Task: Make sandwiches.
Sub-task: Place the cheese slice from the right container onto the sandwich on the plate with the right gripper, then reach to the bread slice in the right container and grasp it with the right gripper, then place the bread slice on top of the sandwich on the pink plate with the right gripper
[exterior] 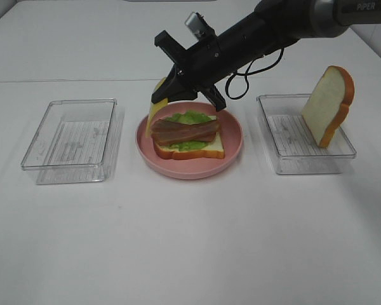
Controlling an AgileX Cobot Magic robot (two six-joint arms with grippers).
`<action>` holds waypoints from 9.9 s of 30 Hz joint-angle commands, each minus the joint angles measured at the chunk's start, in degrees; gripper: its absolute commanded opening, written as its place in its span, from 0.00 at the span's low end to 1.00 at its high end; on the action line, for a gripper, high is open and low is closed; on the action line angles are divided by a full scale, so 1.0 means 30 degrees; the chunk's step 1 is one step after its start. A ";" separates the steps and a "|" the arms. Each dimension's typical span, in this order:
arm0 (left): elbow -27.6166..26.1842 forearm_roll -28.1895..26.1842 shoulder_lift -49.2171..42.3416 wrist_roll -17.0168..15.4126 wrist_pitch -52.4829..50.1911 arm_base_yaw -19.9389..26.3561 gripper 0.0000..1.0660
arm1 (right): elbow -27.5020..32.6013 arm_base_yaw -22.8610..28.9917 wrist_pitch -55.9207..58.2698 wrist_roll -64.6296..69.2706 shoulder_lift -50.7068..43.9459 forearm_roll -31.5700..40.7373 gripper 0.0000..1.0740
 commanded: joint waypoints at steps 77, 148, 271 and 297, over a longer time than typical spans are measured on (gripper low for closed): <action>0.0038 -0.0210 -0.0325 -0.0095 -0.0076 0.0019 0.92 | -0.2292 -0.0649 0.6971 0.7945 -0.5978 -2.0741 0.79; 0.0038 -0.0210 -0.0325 -0.0095 -0.0076 0.0019 0.92 | -0.3361 -0.7506 0.5061 0.5653 -0.0325 -1.6673 0.67; 0.0038 -0.0325 -0.0325 -0.0076 -0.0076 0.0019 0.92 | 0.3438 -0.2521 0.0325 -0.1700 0.0344 0.1967 0.00; 0.0038 -0.0325 -0.0325 -0.0076 -0.0076 0.0019 0.92 | 0.2559 -0.2636 -0.0172 0.0420 -0.0649 -0.3361 0.64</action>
